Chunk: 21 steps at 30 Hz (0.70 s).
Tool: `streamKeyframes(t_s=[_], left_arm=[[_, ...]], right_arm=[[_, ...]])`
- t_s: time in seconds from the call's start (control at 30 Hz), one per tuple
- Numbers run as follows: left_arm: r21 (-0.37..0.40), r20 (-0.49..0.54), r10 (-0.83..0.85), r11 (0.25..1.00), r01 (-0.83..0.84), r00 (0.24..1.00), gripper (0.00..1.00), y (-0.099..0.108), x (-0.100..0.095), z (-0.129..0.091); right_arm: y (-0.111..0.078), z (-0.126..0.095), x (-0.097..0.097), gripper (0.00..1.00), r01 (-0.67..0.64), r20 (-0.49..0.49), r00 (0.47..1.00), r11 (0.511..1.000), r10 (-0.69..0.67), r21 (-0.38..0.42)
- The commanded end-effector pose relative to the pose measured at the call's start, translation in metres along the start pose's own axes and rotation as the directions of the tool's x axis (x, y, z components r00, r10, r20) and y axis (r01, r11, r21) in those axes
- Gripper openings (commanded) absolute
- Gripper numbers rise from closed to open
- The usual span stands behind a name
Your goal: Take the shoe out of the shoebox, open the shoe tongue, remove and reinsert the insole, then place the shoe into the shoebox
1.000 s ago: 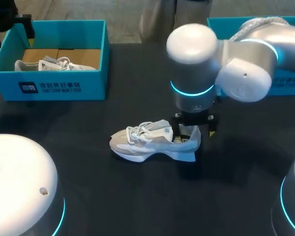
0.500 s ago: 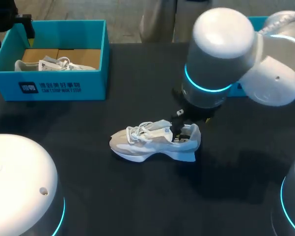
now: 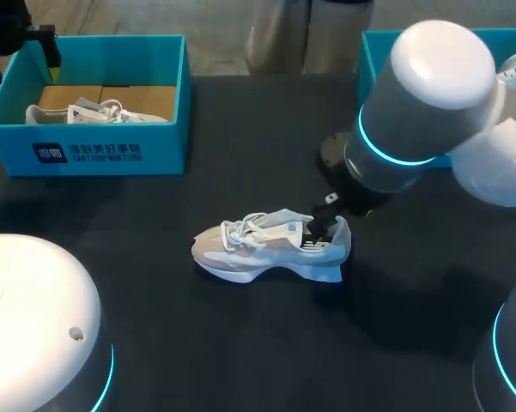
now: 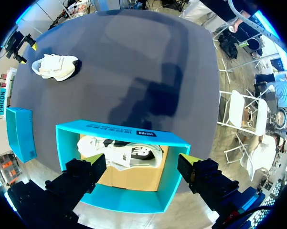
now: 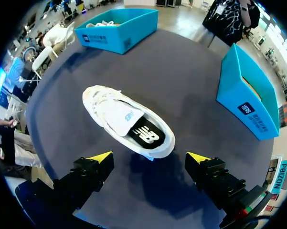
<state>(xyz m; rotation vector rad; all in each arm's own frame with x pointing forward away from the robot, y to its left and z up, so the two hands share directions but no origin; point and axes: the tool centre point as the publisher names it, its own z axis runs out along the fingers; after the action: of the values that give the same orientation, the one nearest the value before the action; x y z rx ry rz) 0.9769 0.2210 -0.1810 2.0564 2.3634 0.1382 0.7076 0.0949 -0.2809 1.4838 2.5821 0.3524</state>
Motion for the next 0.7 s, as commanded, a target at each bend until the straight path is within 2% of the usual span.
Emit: streamKeyframes(t_s=[0.03, 0.07, 0.1, 0.13, 0.17, 0.2, 0.3, 0.37, 0.4, 0.5, 0.7], left_arm=[[0.000, -0.002, 0.000, 1.000, 0.000, 1.000, 1.00, 0.000, 0.000, 0.000], [0.000, -0.002, 0.000, 1.000, 0.000, 1.000, 1.00, 0.000, 0.000, 0.000], [0.000, -0.002, 0.000, 1.000, 0.000, 1.000, 1.00, 0.000, 0.000, 0.000], [0.000, -0.002, 0.000, 1.000, 0.000, 1.000, 1.00, 0.000, 0.000, 0.000], [0.000, -0.002, 0.000, 1.000, 0.000, 1.000, 1.00, 0.000, 0.000, 0.000], [0.000, -0.002, 0.000, 1.000, 0.000, 1.000, 1.00, 0.000, 0.000, 0.000], [0.000, -0.002, 0.000, 1.000, 0.000, 1.000, 1.00, 0.000, 0.000, 0.000], [0.000, -0.002, 0.000, 1.000, 0.000, 1.000, 1.00, 0.000, 0.000, 0.000], [0.000, -0.002, 0.000, 1.000, 0.000, 1.000, 1.00, 0.000, 0.000, 0.000], [0.000, -0.002, 0.000, 1.000, 0.000, 1.000, 1.00, 0.000, 0.000, 0.000], [0.000, -0.002, 0.000, 1.000, 0.000, 1.000, 1.00, 0.000, 0.000, 0.000]], right_arm=[[0.000, -0.001, -0.001, 1.00, 0.038, 0.006, 0.999, 0.999, -0.038, -0.038], [0.002, -0.002, -0.002, 1.00, 0.094, -0.001, 0.995, 0.992, -0.095, -0.089], [0.003, -0.003, -0.003, 1.00, 0.134, -0.018, 0.991, 0.987, -0.136, -0.084], [0.005, -0.003, -0.004, 1.00, 0.178, -0.018, 0.983, 0.975, -0.182, -0.135], [0.007, -0.004, -0.005, 1.00, 0.246, -0.041, 0.966, 0.959, -0.254, -0.144], [0.007, -0.002, -0.006, 1.00, 0.263, -0.017, 0.963, 0.954, -0.269, -0.144], [0.010, -0.001, -0.009, 1.00, 0.395, -0.049, 0.909, 0.892, -0.414, -0.221], [0.011, 0.002, -0.012, 1.00, 0.461, -0.054, 0.873, 0.856, -0.485, -0.233], [0.012, 0.004, -0.014, 1.00, 0.486, -0.059, 0.854, 0.832, -0.517, -0.267], [0.015, 0.008, -0.021, 1.00, 0.548, -0.070, 0.803, 0.780, -0.591, -0.301], [0.017, 0.025, -0.034, 1.00, 0.618, -0.075, 0.737, 0.714, -0.672, -0.330]])
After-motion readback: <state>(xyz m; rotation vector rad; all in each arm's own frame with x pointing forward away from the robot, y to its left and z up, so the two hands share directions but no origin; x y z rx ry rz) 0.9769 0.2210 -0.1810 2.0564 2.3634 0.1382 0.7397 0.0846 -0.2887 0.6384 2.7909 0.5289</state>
